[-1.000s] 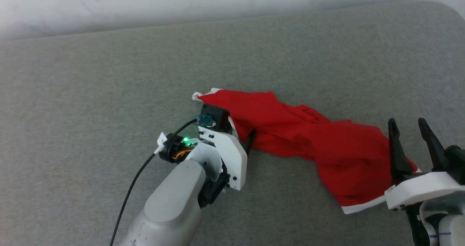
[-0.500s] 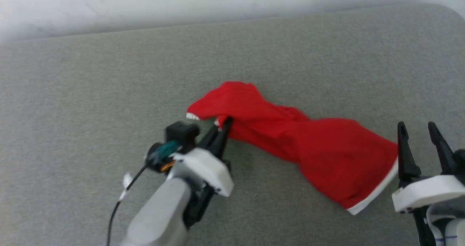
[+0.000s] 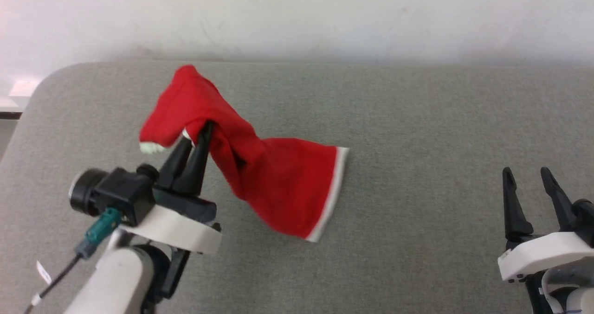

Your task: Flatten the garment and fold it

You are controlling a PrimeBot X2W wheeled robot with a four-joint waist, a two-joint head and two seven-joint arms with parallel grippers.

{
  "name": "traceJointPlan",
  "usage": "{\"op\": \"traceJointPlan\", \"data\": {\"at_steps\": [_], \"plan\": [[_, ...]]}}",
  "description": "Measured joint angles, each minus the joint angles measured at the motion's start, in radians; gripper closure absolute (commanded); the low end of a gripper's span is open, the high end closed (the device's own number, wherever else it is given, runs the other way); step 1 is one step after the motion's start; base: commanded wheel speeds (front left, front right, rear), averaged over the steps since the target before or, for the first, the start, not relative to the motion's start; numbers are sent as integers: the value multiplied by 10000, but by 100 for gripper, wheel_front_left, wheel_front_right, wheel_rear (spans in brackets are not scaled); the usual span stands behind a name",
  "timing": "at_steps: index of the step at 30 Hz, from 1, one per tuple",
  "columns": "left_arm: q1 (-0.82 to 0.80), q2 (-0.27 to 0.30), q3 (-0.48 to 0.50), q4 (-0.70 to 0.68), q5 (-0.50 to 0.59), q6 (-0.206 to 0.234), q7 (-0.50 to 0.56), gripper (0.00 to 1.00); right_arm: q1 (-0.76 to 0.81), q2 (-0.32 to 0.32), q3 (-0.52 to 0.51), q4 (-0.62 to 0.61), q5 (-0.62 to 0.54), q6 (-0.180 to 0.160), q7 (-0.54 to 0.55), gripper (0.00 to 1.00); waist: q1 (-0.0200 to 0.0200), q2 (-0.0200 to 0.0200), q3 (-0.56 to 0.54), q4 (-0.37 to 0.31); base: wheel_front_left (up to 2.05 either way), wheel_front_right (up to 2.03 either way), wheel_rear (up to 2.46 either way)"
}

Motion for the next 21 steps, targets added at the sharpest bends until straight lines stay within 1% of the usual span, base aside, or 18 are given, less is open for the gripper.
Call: {"op": "traceJointPlan", "data": {"at_steps": [2, 4, 8, 9, 10, 11, 12, 15, 18, 20, 21], "plan": [[-348, 282, -8, -184, 171, -8, 548, 100, -28, -2, 65, 59, 84, 0, -52, 0, 0, 0, 12, 19, 0, 0, 0], [-854, 418, -58, -2, 226, -100, 1108, 100, -100, -2, 176, 188, 159, 0, -107, 0, 3, 0, 50, -34, 0, 0, 0], [-2024, 550, -257, 1406, 265, -522, 1950, 100, -349, 0, 343, 451, 370, 2, -309, 0, 3, 0, 195, -274, 0, 0, 0], [-2024, 550, -257, 1406, 265, -522, 1950, 100, -349, 0, 343, 451, 370, 2, -309, 0, 3, 0, 195, -274, 0, 0, 0], [-2318, 579, -330, 1889, 332, -646, 2011, 100, -408, 0, 368, 545, 424, 0, -347, 0, 3, 0, 249, -364, 0, 0, 0], [-2904, 589, -504, 2878, 447, -895, 2174, 100, -496, -2, 443, 708, 474, 0, -441, 0, 3, 0, 373, -569, 0, 0, 0], [-2904, 589, -504, 2878, 447, -895, 2174, 100, -496, -2, 443, 708, 474, 0, -441, 0, 3, 0, 373, -569, 0, 0, 0], [-3704, 529, -756, 4470, 683, -1112, 2236, 100, -563, 0, 560, 934, 548, 0, -571, 0, 4, 0, 633, -933, 0, 0, 0], [-4407, 472, -989, 6055, 917, -1503, 1996, 100, -694, -2, 688, 1091, 621, 0, -679, 0, 4, 0, 919, -1278, 0, 0, 0], [-4704, 347, -1220, 6870, 947, -1722, 1837, 100, -752, 0, 750, 1179, 631, 0, -731, 0, 5, 0, 1085, -1478, 0, 0, 0], [-4801, 228, -1411, 7229, 989, -1845, 1764, 70, -762, 0, 752, 1225, 631, 0, -757, 0, 4, 0, 1167, -1564, 0, 0, 0]]}}
